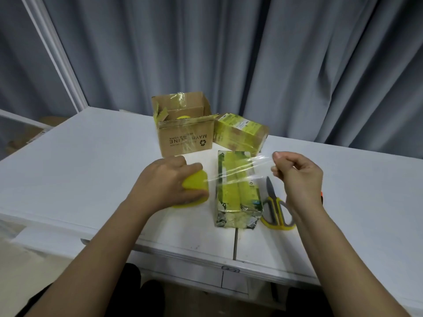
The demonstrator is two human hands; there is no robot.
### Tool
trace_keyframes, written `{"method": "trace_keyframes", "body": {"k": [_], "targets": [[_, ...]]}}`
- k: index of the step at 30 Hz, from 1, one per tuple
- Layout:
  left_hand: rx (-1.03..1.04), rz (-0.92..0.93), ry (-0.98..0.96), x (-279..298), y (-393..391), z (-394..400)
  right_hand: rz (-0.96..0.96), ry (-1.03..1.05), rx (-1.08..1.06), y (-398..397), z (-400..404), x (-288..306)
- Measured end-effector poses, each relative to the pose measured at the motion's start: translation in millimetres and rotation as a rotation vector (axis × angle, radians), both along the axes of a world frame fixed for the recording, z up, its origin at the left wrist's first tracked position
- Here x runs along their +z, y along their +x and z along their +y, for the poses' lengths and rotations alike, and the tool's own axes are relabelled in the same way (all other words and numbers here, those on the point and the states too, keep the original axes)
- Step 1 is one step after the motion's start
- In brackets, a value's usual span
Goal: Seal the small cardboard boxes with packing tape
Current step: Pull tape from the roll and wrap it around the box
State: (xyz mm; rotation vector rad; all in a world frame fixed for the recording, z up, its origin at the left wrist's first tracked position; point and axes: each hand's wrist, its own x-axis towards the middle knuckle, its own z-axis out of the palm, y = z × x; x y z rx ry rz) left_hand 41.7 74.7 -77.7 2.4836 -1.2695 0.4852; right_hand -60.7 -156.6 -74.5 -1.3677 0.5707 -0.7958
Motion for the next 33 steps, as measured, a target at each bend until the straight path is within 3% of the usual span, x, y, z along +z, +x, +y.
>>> {"method": "trace_keyframes", "body": {"k": [8, 15, 19, 24, 33], "targets": [[0.002, 0.071, 0.133, -6.5, 4.6, -7.6, 0.196, 0.081, 0.061, -16.2, -13.8, -22.5], [0.111, 0.135, 0.176, -12.3, 10.4, -22.4, 0.228, -0.005, 0.058, -19.1, -18.6, -31.7], [0.257, -0.002, 0.160, -16.9, 2.8, -37.5, 0.225, -0.045, 0.040, -18.4, -19.3, -34.0], [0.325, -0.001, 0.259, -21.0, -2.2, -54.8, 0.232, -0.096, 0.014, -19.0, -23.1, -38.8], [0.371, -0.030, 0.243, -23.2, -2.4, -60.4, 0.245, -0.092, -0.016, -16.6, -20.1, -51.2]]}}
